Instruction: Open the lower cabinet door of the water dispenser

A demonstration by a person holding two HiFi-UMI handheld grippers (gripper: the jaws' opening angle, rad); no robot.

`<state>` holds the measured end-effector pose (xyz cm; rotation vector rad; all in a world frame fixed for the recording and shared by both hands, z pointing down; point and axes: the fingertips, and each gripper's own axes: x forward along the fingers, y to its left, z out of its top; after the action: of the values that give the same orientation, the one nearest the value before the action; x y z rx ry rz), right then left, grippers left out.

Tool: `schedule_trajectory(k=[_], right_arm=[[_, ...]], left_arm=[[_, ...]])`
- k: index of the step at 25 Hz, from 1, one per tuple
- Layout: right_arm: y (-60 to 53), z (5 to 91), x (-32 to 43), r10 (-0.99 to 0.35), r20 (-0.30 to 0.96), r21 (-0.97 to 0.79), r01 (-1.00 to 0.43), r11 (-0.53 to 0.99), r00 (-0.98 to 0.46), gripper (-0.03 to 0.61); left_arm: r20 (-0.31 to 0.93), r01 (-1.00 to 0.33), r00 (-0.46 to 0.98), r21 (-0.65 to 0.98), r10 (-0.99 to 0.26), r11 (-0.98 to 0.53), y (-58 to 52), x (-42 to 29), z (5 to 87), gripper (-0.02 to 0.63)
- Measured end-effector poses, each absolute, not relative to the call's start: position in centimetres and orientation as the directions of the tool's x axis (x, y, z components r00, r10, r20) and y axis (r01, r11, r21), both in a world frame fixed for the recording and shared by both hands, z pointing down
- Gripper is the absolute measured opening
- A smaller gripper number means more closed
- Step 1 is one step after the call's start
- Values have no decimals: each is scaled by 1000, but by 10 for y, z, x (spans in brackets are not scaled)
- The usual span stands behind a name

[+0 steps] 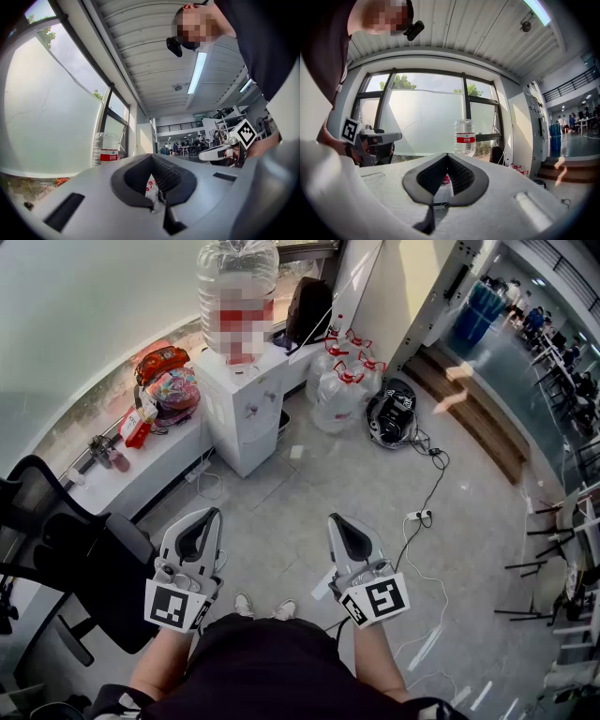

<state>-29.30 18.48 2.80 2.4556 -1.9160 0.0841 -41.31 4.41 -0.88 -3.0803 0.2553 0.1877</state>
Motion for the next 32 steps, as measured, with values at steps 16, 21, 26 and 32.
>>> schedule_trajectory(k=[16, 21, 26, 32], right_arm=[[212, 31, -284, -972, 36, -61, -971, -233, 231, 5], [228, 39, -265, -972, 52, -18, -973, -229, 228, 5], [228, 33, -246, -981, 58, 63, -981, -184, 188, 5], [227, 50, -223, -977, 91, 43, -981, -190, 193, 5]], left_arm=[[-126, -169, 979, -37, -163, -985, 68, -401, -9, 6], [-134, -173, 977, -53, -164, -984, 84, -384, -6, 6], [-125, -176, 978, -45, -169, -983, 95, -364, 2, 6], [-96, -144, 985, -23, -141, -989, 98, -329, 17, 6]])
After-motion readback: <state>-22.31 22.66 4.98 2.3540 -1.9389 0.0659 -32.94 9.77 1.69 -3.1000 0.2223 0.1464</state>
